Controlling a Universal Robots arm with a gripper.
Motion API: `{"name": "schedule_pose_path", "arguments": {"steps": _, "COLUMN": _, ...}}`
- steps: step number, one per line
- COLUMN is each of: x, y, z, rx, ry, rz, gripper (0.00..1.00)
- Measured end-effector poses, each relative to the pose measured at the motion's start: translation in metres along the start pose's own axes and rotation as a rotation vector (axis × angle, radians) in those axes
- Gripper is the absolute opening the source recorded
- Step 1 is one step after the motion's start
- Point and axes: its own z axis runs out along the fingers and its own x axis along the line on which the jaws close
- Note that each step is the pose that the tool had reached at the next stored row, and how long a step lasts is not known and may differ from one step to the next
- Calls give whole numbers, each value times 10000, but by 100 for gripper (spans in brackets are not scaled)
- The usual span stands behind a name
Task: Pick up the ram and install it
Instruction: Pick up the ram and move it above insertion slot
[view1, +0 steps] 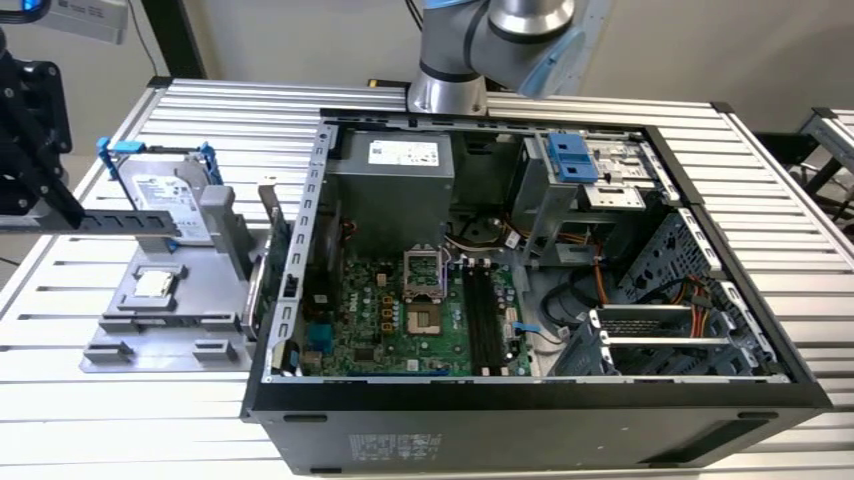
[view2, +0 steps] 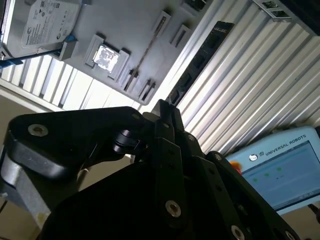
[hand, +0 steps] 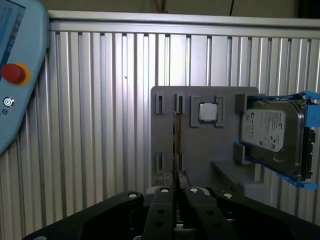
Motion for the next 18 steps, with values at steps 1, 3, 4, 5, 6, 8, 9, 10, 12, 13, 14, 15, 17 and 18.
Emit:
{"name": "schedule_pose_path", "arguments": {"steps": 1, "x": 0, "y": -16, "z": -1, "rx": 0, "ry": 0, "rz": 0, "gripper": 0}}
{"name": "schedule_pose_path", "arguments": {"steps": 3, "x": 0, "y": -46, "z": -2, "rx": 0, "ry": 0, "rz": 0, "gripper": 0}}
{"name": "schedule_pose_path", "arguments": {"steps": 4, "x": 0, "y": -61, "z": -2, "rx": 0, "ry": -1, "rz": 0, "gripper": 0}}
{"name": "schedule_pose_path", "arguments": {"steps": 5, "x": 0, "y": -75, "z": -2, "rx": 0, "ry": 0, "rz": 0, "gripper": 0}}
{"name": "schedule_pose_path", "arguments": {"steps": 6, "x": -1, "y": -89, "z": -3, "rx": -1, "ry": 0, "rz": 0, "gripper": 0}}
{"name": "schedule_pose_path", "arguments": {"steps": 8, "x": -1, "y": -115, "z": -4, "rx": 0, "ry": 0, "rz": 0, "gripper": 0}}
{"name": "schedule_pose_path", "arguments": {"steps": 9, "x": -1, "y": -128, "z": -4, "rx": 0, "ry": 0, "rz": 0, "gripper": 0}}
{"name": "schedule_pose_path", "arguments": {"steps": 10, "x": -1, "y": -141, "z": -5, "rx": 0, "ry": 0, "rz": 0, "gripper": 0}}
{"name": "schedule_pose_path", "arguments": {"steps": 12, "x": -1, "y": -168, "z": -6, "rx": 0, "ry": 0, "rz": 0, "gripper": 0}}
{"name": "schedule_pose_path", "arguments": {"steps": 13, "x": -1, "y": -182, "z": -6, "rx": 0, "ry": 0, "rz": 0, "gripper": 0}}
{"name": "schedule_pose_path", "arguments": {"steps": 14, "x": -1, "y": -195, "z": -7, "rx": -1, "ry": 0, "rz": 0, "gripper": 0}}
{"name": "schedule_pose_path", "arguments": {"steps": 15, "x": -1, "y": -208, "z": -7, "rx": 0, "ry": 0, "rz": 0, "gripper": 0}}
{"name": "schedule_pose_path", "arguments": {"steps": 17, "x": -2, "y": -236, "z": -8, "rx": 0, "ry": 0, "rz": 0, "gripper": 0}}
{"name": "schedule_pose_path", "arguments": {"steps": 18, "x": -1, "y": -250, "z": -9, "rx": 0, "ry": 0, "rz": 0, "gripper": 0}}
